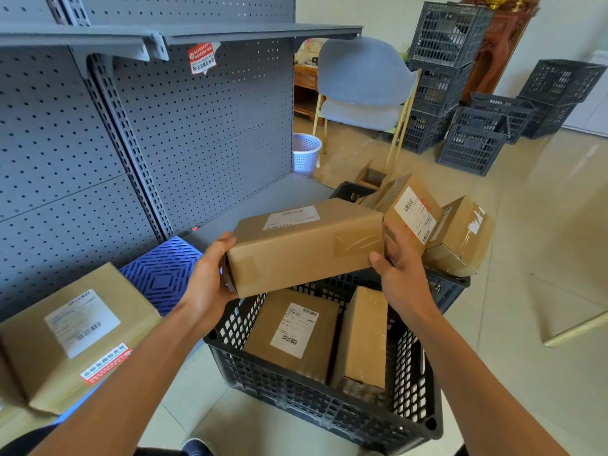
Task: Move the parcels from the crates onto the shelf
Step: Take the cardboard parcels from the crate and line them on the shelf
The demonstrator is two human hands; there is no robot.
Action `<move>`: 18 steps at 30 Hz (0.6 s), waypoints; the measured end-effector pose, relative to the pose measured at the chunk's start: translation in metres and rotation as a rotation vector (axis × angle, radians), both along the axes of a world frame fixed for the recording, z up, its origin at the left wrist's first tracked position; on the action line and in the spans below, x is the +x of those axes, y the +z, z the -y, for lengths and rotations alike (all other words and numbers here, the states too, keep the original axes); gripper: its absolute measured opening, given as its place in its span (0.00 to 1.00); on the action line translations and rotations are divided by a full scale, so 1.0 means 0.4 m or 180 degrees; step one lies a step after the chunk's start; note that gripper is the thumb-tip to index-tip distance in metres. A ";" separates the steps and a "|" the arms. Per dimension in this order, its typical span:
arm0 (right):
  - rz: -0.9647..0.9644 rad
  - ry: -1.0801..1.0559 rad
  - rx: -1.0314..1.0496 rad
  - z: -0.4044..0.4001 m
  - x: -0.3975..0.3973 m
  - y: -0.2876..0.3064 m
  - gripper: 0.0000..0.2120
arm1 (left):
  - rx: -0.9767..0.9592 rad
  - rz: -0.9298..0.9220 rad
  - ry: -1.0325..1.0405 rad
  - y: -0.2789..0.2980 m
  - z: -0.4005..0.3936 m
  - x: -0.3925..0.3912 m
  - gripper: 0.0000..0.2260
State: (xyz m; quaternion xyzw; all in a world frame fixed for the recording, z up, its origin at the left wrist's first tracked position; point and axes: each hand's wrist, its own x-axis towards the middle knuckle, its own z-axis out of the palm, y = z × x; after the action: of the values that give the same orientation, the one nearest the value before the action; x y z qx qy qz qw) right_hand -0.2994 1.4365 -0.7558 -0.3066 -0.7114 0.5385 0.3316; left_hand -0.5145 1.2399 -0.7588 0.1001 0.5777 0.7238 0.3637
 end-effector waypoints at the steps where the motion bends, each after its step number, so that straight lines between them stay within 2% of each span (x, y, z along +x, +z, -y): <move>1: 0.0018 0.0004 -0.0020 0.000 -0.002 -0.002 0.29 | 0.0022 -0.0008 0.0035 -0.004 0.000 -0.004 0.24; 3: 0.0007 -0.0041 -0.0071 0.002 -0.006 -0.005 0.28 | 0.0083 -0.0146 0.0131 -0.006 0.000 -0.003 0.24; 5: 0.0010 -0.0125 -0.0159 0.010 -0.009 -0.001 0.21 | 0.0181 -0.0335 0.0216 -0.008 -0.002 0.004 0.23; 7: 0.0117 -0.0102 -0.0399 0.024 -0.013 0.009 0.19 | 0.0219 -0.0598 0.0228 -0.006 -0.001 0.011 0.27; 13: 0.0288 -0.0046 -0.1111 0.053 -0.035 0.000 0.32 | 0.0311 -0.0976 0.0319 0.003 -0.014 0.043 0.30; 16: 0.0196 -0.0177 -0.1405 0.065 -0.053 -0.013 0.45 | 0.0381 -0.1006 0.0436 -0.005 -0.015 0.060 0.30; 18: -0.0015 -0.0399 -0.1606 0.078 -0.068 -0.019 0.48 | 0.0397 -0.1029 0.0561 -0.016 -0.017 0.071 0.30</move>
State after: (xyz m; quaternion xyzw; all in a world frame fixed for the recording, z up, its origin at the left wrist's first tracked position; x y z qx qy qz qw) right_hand -0.3266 1.4052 -0.7633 -0.4218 -0.5335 0.6780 0.2789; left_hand -0.4862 1.2467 -0.7650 0.1865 0.5891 0.7618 0.1945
